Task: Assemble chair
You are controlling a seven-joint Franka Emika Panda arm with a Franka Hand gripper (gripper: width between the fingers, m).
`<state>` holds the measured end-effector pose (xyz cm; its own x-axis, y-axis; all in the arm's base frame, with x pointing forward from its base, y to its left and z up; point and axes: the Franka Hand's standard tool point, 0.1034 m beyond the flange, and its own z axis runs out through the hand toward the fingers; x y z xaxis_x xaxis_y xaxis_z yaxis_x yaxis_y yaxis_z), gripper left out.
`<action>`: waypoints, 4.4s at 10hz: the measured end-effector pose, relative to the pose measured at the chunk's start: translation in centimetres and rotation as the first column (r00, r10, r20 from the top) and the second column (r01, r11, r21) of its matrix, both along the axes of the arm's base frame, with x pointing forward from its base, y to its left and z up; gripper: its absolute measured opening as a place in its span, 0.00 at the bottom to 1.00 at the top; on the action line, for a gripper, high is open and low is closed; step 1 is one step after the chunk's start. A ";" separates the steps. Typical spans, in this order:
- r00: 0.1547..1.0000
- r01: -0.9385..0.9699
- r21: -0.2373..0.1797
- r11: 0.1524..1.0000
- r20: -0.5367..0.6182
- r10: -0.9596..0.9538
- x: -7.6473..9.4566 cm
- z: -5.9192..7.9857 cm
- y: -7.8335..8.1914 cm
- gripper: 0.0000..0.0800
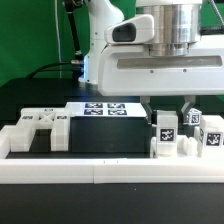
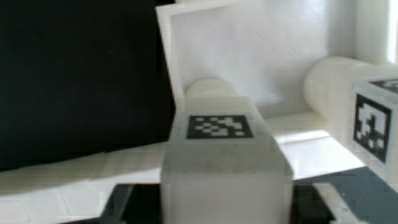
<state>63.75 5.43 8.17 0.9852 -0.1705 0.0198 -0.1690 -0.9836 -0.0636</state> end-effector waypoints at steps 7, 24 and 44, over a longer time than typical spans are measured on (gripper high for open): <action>0.795 0.607 0.027 0.795 -0.057 -0.605 -0.1 -0.1 -0.1 0.36; 0.617 0.786 0.008 0.619 -0.090 -0.782 -0.1 0.0 0.3 0.81; 0.950 0.311 0.011 0.950 -0.040 -0.311 -0.2 -0.2 -0.2 0.36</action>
Offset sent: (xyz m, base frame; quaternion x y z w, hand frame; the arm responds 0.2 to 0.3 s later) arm -0.0008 -0.0002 0.0038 -0.0040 0.0025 0.2777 0.9607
